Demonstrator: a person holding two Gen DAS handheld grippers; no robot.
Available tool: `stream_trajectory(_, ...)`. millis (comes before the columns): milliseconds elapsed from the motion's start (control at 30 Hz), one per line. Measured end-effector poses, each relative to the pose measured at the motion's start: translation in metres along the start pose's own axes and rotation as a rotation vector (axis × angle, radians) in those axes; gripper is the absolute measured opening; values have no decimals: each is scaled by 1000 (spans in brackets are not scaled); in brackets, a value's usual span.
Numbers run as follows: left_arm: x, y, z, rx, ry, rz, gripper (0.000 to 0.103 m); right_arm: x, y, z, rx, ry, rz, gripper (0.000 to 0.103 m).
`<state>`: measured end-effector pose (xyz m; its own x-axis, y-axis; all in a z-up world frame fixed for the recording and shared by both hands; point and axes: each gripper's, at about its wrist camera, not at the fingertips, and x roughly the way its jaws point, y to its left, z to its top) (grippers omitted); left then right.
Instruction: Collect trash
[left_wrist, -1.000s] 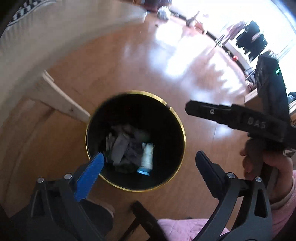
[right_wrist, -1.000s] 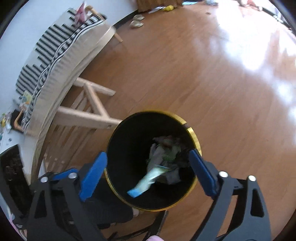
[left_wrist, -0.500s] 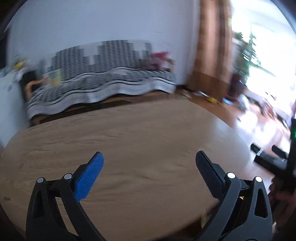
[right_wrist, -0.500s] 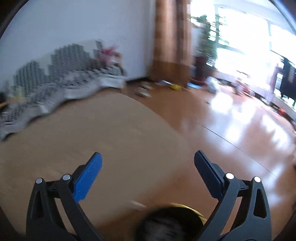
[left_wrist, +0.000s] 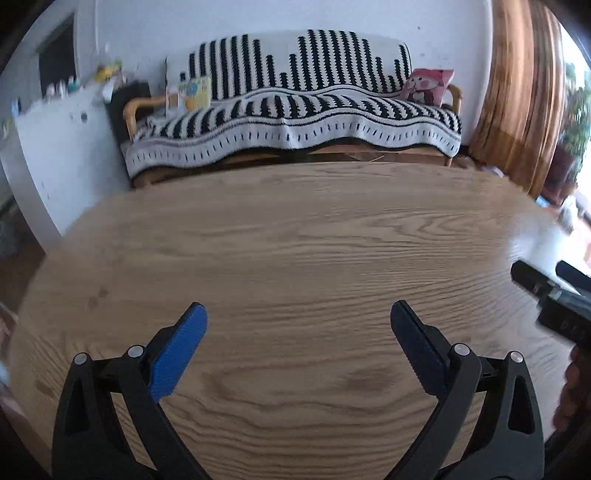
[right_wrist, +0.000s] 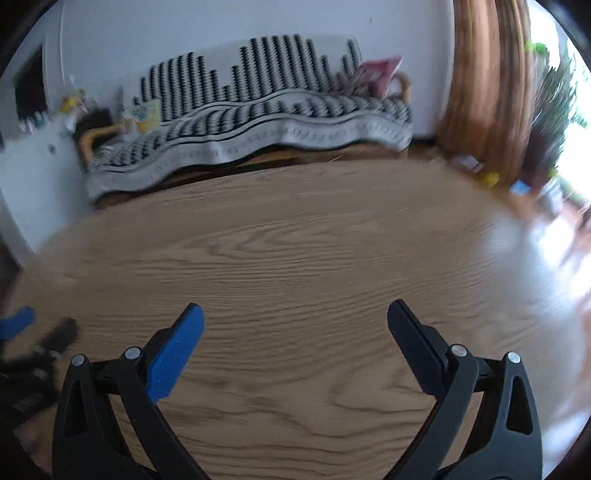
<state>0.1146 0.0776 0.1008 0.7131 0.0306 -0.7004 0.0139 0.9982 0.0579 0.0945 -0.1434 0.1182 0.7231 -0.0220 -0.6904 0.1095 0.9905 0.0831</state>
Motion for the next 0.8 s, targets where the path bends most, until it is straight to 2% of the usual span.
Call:
stream_trajectory(133,11,3,2,7,33,-19,97,18,5,6,-5,64,-16,96)
stream_trajectory(300,21,10,4,-39,59,18,97,30,18,-2,-65,116,2,96)
stream_trajectory(400,21,14,4,-89,67,4,97,24,14,-14,-56,112,7,96)
stream_trajectory(533,17,6,5,-60,44,18,97,16,5,-19,-82,70,-59,96)
stream_trajectory(667,17,3,5,-50,41,14,97,17,-4,-23,-51,96,-47,96)
stream_trajectory(800,18,4,6,-57,45,6,97,16,-5,-22,-52,83,-66,96)
